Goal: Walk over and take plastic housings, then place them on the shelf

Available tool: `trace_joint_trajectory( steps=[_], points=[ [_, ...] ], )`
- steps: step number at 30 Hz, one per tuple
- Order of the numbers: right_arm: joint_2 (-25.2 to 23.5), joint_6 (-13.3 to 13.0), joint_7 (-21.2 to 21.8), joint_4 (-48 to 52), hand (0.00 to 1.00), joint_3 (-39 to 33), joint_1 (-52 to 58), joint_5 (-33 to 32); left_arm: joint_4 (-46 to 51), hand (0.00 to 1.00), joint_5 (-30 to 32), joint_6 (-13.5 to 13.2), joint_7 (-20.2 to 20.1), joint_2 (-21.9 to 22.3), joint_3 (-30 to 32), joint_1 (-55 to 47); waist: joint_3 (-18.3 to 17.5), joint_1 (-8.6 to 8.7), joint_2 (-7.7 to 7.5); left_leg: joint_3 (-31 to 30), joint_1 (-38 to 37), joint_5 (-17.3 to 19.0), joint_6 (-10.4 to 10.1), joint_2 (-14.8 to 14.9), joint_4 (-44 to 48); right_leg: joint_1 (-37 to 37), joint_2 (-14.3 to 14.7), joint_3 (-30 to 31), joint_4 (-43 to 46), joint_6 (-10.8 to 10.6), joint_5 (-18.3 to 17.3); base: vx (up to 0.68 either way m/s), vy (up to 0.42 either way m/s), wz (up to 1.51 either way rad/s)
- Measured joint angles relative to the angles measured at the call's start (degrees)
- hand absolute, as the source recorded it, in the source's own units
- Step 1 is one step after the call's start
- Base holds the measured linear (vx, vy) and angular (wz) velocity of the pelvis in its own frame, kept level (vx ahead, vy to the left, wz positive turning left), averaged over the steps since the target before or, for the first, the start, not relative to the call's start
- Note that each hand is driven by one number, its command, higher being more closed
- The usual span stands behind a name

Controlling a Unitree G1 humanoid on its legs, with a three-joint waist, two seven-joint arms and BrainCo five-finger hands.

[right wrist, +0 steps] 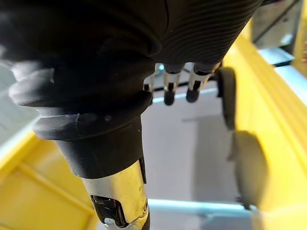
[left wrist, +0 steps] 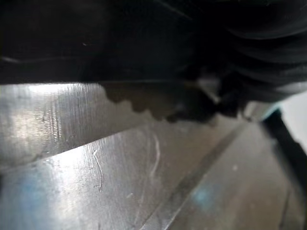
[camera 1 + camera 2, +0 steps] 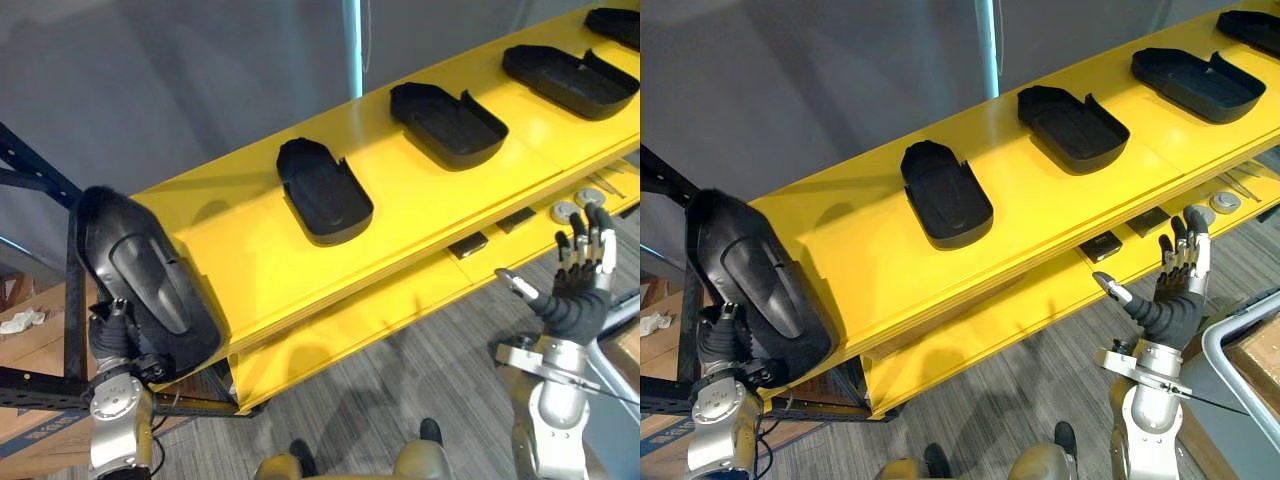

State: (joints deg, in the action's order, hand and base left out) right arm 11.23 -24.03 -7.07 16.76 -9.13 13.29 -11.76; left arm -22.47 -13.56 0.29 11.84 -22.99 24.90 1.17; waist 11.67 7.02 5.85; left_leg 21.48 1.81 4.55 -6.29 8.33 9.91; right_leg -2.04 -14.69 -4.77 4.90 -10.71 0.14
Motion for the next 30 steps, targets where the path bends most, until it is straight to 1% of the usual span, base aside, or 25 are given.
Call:
trace_joint_trajectory(
  steps=[1,3,4,6,8,9,10,12,13,14,16,18,19,20,21,22,23,25,27,30],
  points=[
    [0.54,0.37,1.21,-0.41,0.0,0.94,0.35,0.03,-3.21,1.0,-0.17,0.13,-1.07,-2.51,0.1,2.25,0.0,0.04,-0.01,0.2,-0.01,-0.07,-0.01,-0.02,-0.08,0.0,-0.01,0.03,-0.38,0.0,0.02,-0.04,-0.009,-0.07],
    [1.46,0.4,2.12,-0.42,0.0,2.76,0.58,0.1,-5.56,1.0,-0.78,1.01,-2.89,-4.98,0.03,4.75,0.0,0.15,-0.01,0.38,-0.06,-0.1,0.02,-0.06,-0.08,-0.01,-0.05,0.1,-0.54,-0.04,0.08,-0.02,0.001,-0.05],
    [2.41,0.9,3.1,-0.42,0.0,4.44,0.48,-1.16,-7.24,1.0,-2.07,1.23,-4.63,-6.7,-0.66,6.9,0.0,0.25,-0.01,0.4,-0.09,-0.15,0.08,-0.09,-0.1,0.0,-0.06,0.12,-0.54,-0.16,0.35,0.0,0.0,0.0],
    [2.74,1.93,3.95,-0.48,0.0,4.9,0.48,-1.33,-7.94,1.0,-2.14,1.24,-5.76,-7.52,-1.45,8.69,0.01,0.38,-0.01,0.39,-0.08,-0.25,0.09,-0.09,-0.12,-0.01,-0.05,0.13,-0.56,-0.2,0.39,0.0,0.0,0.0],
    [3.98,2.17,4.95,-1.31,0.0,5.82,0.29,-2.24,-9.76,1.0,-2.37,1.55,-6.71,-8.93,-3.58,10.53,0.01,0.65,-0.01,0.39,-0.09,-0.3,0.01,-0.13,-0.28,-0.02,-0.05,0.14,-0.63,-0.25,0.43,0.0,0.0,0.0],
    [4.7,2.79,5.59,-1.65,0.0,6.29,-0.03,-2.32,-10.95,1.0,-2.38,2.01,-7.07,-9.44,-4.46,11.28,0.01,0.97,-0.01,0.37,-0.09,-0.31,0.01,-0.15,-0.29,-0.02,-0.05,0.16,-0.63,-0.3,0.47,0.03,-0.005,0.0],
    [5.65,3.33,7.31,-1.67,0.0,7.12,-0.46,-3.31,-13.21,1.0,-2.96,2.92,-7.46,-10.15,-6.43,12.46,0.03,1.4,0.04,0.21,-0.08,-0.32,0.01,-0.17,-0.29,-0.03,-0.05,0.17,-0.62,-0.35,0.5,0.0,0.0,0.0],
    [6.72,3.33,9.68,-1.67,0.0,8.15,-1.11,-3.99,-14.61,1.0,-4.17,3.67,-7.82,-10.29,-7.95,13.29,0.1,1.72,0.12,-0.06,-0.02,-0.33,0.02,-0.21,-0.29,-0.04,-0.05,0.17,-0.56,-0.37,0.52,0.02,-0.003,-0.01],
    [7.76,3.3,11.96,-1.66,0.0,9.44,-2.04,-6.09,-15.47,1.0,-4.38,3.95,-7.9,-10.29,-9.14,14.17,0.39,1.81,0.23,-0.25,0.01,-0.35,0.02,-0.21,-0.29,-0.09,-0.04,0.17,-0.42,-0.38,0.53,0.0,0.0,0.0],
    [8.18,3.28,12.77,-1.66,0.0,10.09,-2.67,-6.79,-15.82,1.0,-4.53,4.01,-7.88,-10.29,-9.67,14.71,0.61,1.81,0.29,-0.28,0.02,-0.36,0.02,-0.21,-0.28,-0.13,-0.04,0.17,-0.36,-0.38,0.52,0.0,0.0,0.0],
    [9.53,3.28,17.25,-1.67,0.0,15.22,-7.25,-11.34,-16.76,1.0,-4.63,4.76,-7.85,-10.29,-10.61,17.15,2.13,1.69,0.65,-0.43,0.34,-0.59,0.12,-0.22,-0.11,-0.6,-0.06,0.17,0.13,-0.34,0.49,-0.04,-0.007,0.01],
    [9.64,3.43,19.39,-1.67,0.0,19.27,-11.43,-13.1,-18.04,1.0,-5.23,5.36,-7.63,-10.29,-11.11,19.5,3.64,1.58,0.94,-0.83,0.85,-0.93,0.33,-0.26,0.07,-1.04,-0.13,0.04,0.94,-0.16,0.31,-0.07,-0.01,0.11],
    [9.66,4.06,20.5,-1.7,0.0,22.23,-13.62,-14.09,-18.79,1.0,-6.39,5.56,-7.36,-10.3,-12.32,21.23,4.2,1.32,1.14,-2.28,1.9,-1.31,0.53,-0.47,0.23,-1.81,-0.21,-0.31,1.62,0.05,0.02,-0.07,-0.012,0.22],
    [9.68,4.22,20.95,-1.83,0.0,23.56,-14.74,-14.4,-18.85,1.0,-6.42,5.56,-7.24,-10.31,-12.67,22.14,4.63,1.18,1.17,-3.02,2.44,-1.44,0.53,-0.49,0.38,-2.2,-0.24,-0.63,2.22,0.09,-0.26,-0.08,-0.02,0.38],
    [9.64,4.29,21.25,-2.24,0.0,26.4,-16.68,-14.41,-18.92,1.0,-6.45,5.56,-7.12,-10.31,-12.85,24.35,6.07,1.03,1.04,-4.14,2.76,-1.9,0.54,-0.56,0.45,-2.28,-0.42,-1.58,3.74,0.19,-0.9,-0.09,-0.029,0.43],
    [9.64,4.59,21.29,-2.66,0.0,29.17,-18.18,-14.37,-19.13,1.0,-6.53,5.55,-6.79,-10.34,-13.36,26.07,6.65,0.7,0.81,-5.31,3.53,-2.32,0.55,-0.65,0.6,-3.03,-0.6,-2.31,5.62,0.39,-2.02,-0.09,-0.034,0.48],
    [9.62,4.72,21.29,-2.78,0.0,30.35,-18.84,-14.37,-19.17,1.0,-6.59,5.55,-6.5,-10.37,-13.96,26.77,6.89,0.55,0.73,-5.9,3.85,-2.58,0.55,-0.73,0.61,-3.44,-0.76,-2.79,6.61,0.42,-2.52,-0.1,-0.044,0.42],
    [9.24,4.87,21.47,-3.7,0.0,33.47,-21.82,-14.37,-18.95,1.0,-6.36,5.32,-5.96,-10.43,-15.03,28.59,8.4,-0.38,0.29,-6.93,4.29,-3.03,0.39,-1.06,0.63,-5.18,-1.38,-3.07,10.39,0.79,-4.8,-0.09,-0.048,0.27],
    [8.64,5.31,21.75,-4.08,0.0,34.48,-23.51,-14.4,-18.94,1.0,-6.17,5.16,-5.47,-10.47,-15.03,29.18,9.17,-0.96,0.23,-7.23,4.39,-3.1,0.27,-1.2,0.64,-6.02,-1.7,-3.11,12.33,1.16,-6.04,-0.08,-0.035,0.1],
    [8.66,5.77,22.05,-4.07,0.0,35.79,-24.68,-14.46,-18.83,1.0,-5.63,5.26,-5.08,-10.49,-15.21,30.67,10.1,-1.11,0.25,-8.42,5.03,-3.28,0.06,-1.46,0.8,-6.51,-2.14,-3.57,14.3,0.77,-6.74,-0.03,-0.03,0.18]
  ],
)
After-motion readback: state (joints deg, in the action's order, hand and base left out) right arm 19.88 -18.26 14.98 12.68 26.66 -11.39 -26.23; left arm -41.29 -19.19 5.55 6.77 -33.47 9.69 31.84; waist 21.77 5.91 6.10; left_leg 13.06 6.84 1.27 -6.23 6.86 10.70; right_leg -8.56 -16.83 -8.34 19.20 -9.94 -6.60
